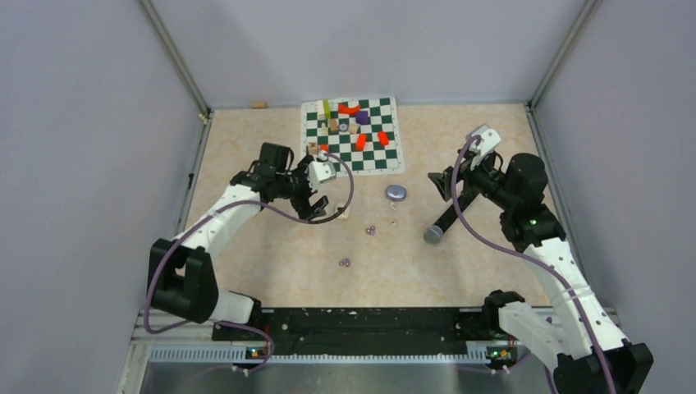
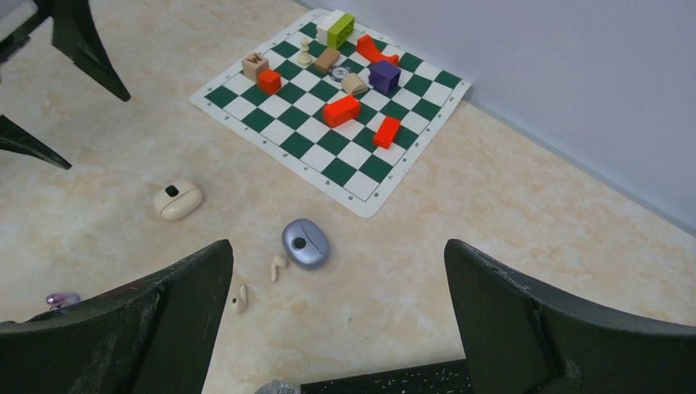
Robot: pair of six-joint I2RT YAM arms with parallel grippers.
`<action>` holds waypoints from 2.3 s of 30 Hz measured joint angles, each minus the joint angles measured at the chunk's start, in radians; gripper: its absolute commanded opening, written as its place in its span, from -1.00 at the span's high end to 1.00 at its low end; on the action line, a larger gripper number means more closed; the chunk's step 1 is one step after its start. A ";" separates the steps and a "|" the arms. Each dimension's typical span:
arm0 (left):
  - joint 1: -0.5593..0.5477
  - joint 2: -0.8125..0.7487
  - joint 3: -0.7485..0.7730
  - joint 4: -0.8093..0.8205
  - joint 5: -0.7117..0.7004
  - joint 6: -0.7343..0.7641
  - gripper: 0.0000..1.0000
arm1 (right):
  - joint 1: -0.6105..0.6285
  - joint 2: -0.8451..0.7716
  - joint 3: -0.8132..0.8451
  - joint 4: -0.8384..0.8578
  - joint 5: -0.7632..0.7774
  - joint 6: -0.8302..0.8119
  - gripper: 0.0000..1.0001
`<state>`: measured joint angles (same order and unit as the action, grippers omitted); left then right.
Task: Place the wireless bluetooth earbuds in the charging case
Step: Pick up the charging case from the center of the board.
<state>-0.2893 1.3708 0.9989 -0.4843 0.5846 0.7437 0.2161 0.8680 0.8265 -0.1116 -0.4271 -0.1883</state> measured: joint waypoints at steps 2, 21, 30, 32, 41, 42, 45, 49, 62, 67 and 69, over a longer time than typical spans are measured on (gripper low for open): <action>-0.010 0.059 0.031 -0.027 0.028 0.056 -0.97 | 0.000 0.000 -0.005 0.000 -0.015 -0.005 -0.98; -0.158 0.388 0.261 -0.225 -0.029 0.401 -0.97 | -0.001 -0.016 -0.035 0.016 -0.079 -0.048 -0.96; -0.158 0.383 0.233 -0.232 -0.047 0.459 -0.97 | -0.025 -0.029 -0.049 0.024 -0.117 -0.047 -0.96; -0.158 0.383 0.217 -0.226 -0.055 0.460 -0.97 | -0.025 -0.029 -0.049 0.024 -0.121 -0.047 -0.96; -0.128 0.348 0.153 -0.204 -0.056 0.489 -0.97 | -0.049 -0.027 -0.055 0.040 -0.141 -0.039 -0.96; -0.121 0.342 0.151 -0.203 -0.048 0.494 -0.97 | -0.049 -0.027 -0.055 0.040 -0.142 -0.039 -0.96; -0.107 0.338 0.151 -0.195 -0.034 0.521 -0.98 | -0.051 -0.027 -0.055 0.040 -0.145 -0.039 -0.96; -0.105 0.341 0.152 -0.199 -0.031 0.553 -0.97 | -0.056 -0.027 -0.056 0.041 -0.150 -0.038 -0.95; -0.152 0.447 0.243 -0.216 -0.047 0.542 -0.98 | -0.066 -0.027 -0.067 0.045 -0.160 -0.037 -0.95; -0.188 0.501 0.271 -0.199 -0.080 0.512 -0.97 | -0.067 -0.027 -0.067 0.045 -0.162 -0.037 -0.94; -0.196 0.512 0.271 -0.196 -0.090 0.499 -0.98 | -0.067 -0.027 -0.067 0.045 -0.162 -0.037 -0.94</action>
<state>-0.4850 1.8828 1.2701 -0.6807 0.4950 1.2430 0.1493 0.8406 0.7593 -0.0669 -0.5892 -0.2253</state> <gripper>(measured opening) 0.986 0.974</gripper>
